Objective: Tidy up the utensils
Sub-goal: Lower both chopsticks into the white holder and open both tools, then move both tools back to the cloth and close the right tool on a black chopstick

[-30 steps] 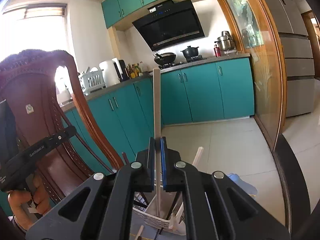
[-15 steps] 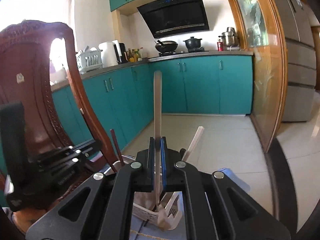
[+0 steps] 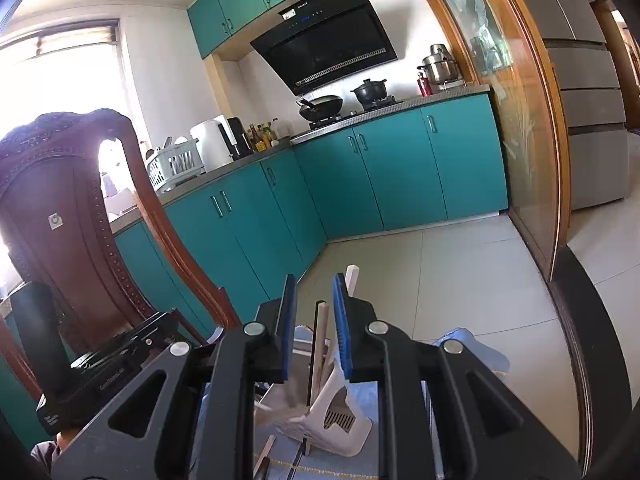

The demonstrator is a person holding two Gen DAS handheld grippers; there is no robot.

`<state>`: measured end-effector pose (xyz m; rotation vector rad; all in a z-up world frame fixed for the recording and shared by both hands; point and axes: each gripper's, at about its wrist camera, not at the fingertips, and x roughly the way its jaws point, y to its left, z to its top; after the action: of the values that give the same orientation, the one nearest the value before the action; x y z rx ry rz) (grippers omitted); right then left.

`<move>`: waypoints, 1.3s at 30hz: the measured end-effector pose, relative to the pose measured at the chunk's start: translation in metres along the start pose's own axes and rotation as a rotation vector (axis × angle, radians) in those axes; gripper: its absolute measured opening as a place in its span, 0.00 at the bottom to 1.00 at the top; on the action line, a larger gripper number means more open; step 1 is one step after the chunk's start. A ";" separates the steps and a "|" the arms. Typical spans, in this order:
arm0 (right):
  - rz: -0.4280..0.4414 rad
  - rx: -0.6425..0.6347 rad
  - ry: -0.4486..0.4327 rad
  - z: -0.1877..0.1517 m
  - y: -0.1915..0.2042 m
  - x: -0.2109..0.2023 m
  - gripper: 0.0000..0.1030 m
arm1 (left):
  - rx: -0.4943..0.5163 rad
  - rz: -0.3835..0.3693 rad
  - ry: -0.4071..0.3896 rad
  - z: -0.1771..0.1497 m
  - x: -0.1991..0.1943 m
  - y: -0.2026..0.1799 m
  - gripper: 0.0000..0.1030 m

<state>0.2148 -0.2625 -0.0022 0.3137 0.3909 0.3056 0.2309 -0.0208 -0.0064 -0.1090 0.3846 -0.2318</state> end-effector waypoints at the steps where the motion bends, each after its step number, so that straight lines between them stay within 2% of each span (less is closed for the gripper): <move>1: 0.015 -0.009 -0.008 0.002 0.005 -0.007 0.18 | 0.004 -0.001 -0.004 -0.002 -0.004 0.000 0.24; 3: 0.048 -0.038 -0.026 0.003 0.015 -0.024 0.21 | 0.031 0.007 -0.004 -0.010 -0.012 0.001 0.24; 5: 0.099 -0.109 -0.031 -0.004 0.036 -0.044 0.28 | 0.067 0.049 0.006 -0.020 -0.019 0.003 0.24; 8: 0.165 -0.216 0.032 -0.039 0.067 -0.055 0.31 | 0.080 0.116 0.066 -0.037 -0.019 0.015 0.24; 10: 0.211 -0.259 0.170 -0.081 0.077 -0.036 0.31 | 0.054 0.167 0.115 -0.049 -0.016 0.029 0.24; 11: 0.198 -0.275 0.282 -0.112 0.079 -0.017 0.31 | 0.041 0.182 0.135 -0.052 -0.015 0.036 0.24; 12: 0.160 -0.280 0.385 -0.138 0.077 0.003 0.31 | 0.027 0.194 0.155 -0.056 -0.014 0.042 0.24; 13: 0.104 -0.276 0.526 -0.170 0.074 0.026 0.31 | 0.011 0.210 0.174 -0.059 -0.014 0.048 0.24; 15: 0.070 -0.262 0.678 -0.205 0.074 0.046 0.31 | 0.002 0.230 0.183 -0.063 -0.017 0.056 0.25; 16: 0.070 -0.275 0.714 -0.218 0.079 0.049 0.31 | 0.007 0.241 0.184 -0.064 -0.018 0.058 0.26; 21: 0.037 -0.417 0.755 -0.249 0.109 0.046 0.31 | 0.008 0.246 0.180 -0.067 -0.027 0.061 0.31; 25: -0.007 -0.447 0.744 -0.256 0.113 0.048 0.32 | 0.026 0.240 0.188 -0.071 -0.032 0.057 0.32; 26: -0.007 -0.441 0.742 -0.256 0.113 0.049 0.31 | 0.031 0.242 0.189 -0.071 -0.031 0.055 0.32; 28: -0.015 -0.436 0.735 -0.253 0.112 0.053 0.24 | 0.041 0.251 0.191 -0.071 -0.031 0.054 0.36; 29: -0.019 -0.424 0.733 -0.252 0.108 0.052 0.13 | 0.042 0.255 0.194 -0.072 -0.030 0.054 0.36; 30: -0.025 -0.404 0.733 -0.249 0.105 0.053 0.08 | 0.041 0.257 0.197 -0.073 -0.030 0.055 0.36; 33: -0.012 -0.325 0.751 -0.239 0.094 0.059 0.06 | 0.033 0.258 0.206 -0.075 -0.030 0.057 0.36; 39: -0.047 -0.232 0.729 -0.223 0.066 0.050 0.06 | 0.026 0.254 0.237 -0.081 -0.023 0.057 0.36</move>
<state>0.1515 -0.1323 -0.1913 -0.0481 1.0685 0.4114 0.1906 0.0352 -0.0808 -0.0066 0.6259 0.0018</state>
